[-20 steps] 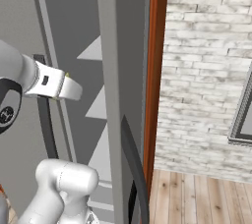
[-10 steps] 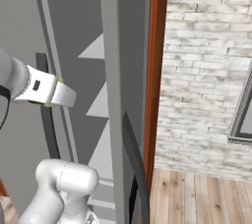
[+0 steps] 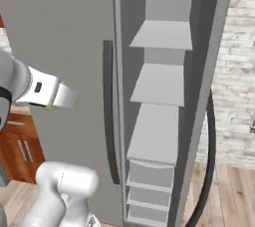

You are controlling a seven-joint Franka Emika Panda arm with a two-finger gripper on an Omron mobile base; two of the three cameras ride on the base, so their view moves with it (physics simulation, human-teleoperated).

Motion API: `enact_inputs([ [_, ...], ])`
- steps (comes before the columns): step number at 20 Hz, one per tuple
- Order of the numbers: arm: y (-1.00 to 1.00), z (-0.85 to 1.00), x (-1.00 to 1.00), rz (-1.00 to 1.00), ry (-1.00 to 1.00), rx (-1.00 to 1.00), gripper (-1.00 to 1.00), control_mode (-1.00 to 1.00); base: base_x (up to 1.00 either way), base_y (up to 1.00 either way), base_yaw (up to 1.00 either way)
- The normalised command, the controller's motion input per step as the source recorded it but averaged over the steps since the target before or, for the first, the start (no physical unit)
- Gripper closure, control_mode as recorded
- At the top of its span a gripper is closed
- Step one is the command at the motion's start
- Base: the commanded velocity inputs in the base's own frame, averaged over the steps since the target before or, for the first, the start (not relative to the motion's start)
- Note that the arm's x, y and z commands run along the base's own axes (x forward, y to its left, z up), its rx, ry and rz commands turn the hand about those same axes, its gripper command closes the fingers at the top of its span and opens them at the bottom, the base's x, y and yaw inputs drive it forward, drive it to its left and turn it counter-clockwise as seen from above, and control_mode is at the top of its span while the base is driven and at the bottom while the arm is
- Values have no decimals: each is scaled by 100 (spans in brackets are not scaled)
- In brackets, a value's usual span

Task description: Take the squash, bell pepper, and lemon wedge from the freezer and place them in the bowl on the counter.

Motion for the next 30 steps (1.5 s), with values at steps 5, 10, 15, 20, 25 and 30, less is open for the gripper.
enact_inputs([
  [5,0,0,0,0,0,0,100,100,-15,100,0],
  [10,0,0,0,0,0,0,100,100,-1,100,0],
  [15,0,0,0,0,0,0,100,100,0,100,0],
  [20,0,0,0,0,0,0,100,100,11,86,0],
  [25,0,0,0,0,0,0,100,100,27,66,0],
  [30,0,0,0,0,0,0,100,100,45,20,0],
])
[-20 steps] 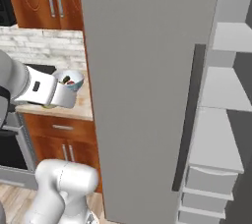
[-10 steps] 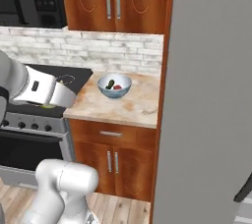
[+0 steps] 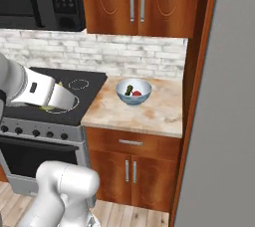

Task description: Take the squash, bell pepper, and lemon wedge from the freezer and place them in the bowl on the counter.

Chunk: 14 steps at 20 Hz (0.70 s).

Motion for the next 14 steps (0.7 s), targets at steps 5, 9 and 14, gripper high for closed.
enact_inputs([
  [5,0,0,0,0,0,0,100,100,46,5,-4],
  [9,0,0,0,0,0,0,100,100,35,0,-8],
  [14,0,0,0,0,0,0,100,100,43,0,-12],
])
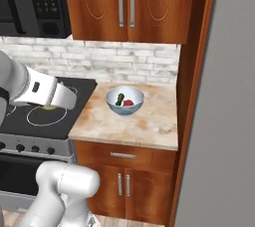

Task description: Take the squash, bell pepper, and lemon wedge from the freezer and place them in the bowl on the counter.

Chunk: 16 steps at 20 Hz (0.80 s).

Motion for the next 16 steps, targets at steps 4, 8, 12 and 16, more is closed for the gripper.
enact_inputs([
  [4,0,0,0,0,0,0,100,100,52,1,-6],
  [8,0,0,0,0,0,0,100,100,57,5,0],
  [12,0,0,0,0,0,0,100,100,58,0,0],
  [16,0,0,0,0,0,0,100,100,59,0,0],
])
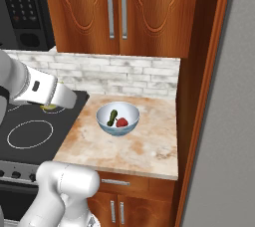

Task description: Take the squash, bell pepper, and lemon wedge from the freezer and place them in the bowl on the counter.

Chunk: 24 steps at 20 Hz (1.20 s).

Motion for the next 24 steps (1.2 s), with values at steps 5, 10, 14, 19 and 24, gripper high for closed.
enact_inputs([
  [5,0,0,10,0,0,0,100,-100,42,0,0],
  [10,0,-59,35,0,5,0,100,-100,0,0,0],
  [14,0,-84,16,0,10,0,100,-100,0,0,0],
  [19,0,-42,31,0,2,0,100,-100,0,0,0],
  [24,0,-1,58,0,4,0,100,-100,0,0,0],
])
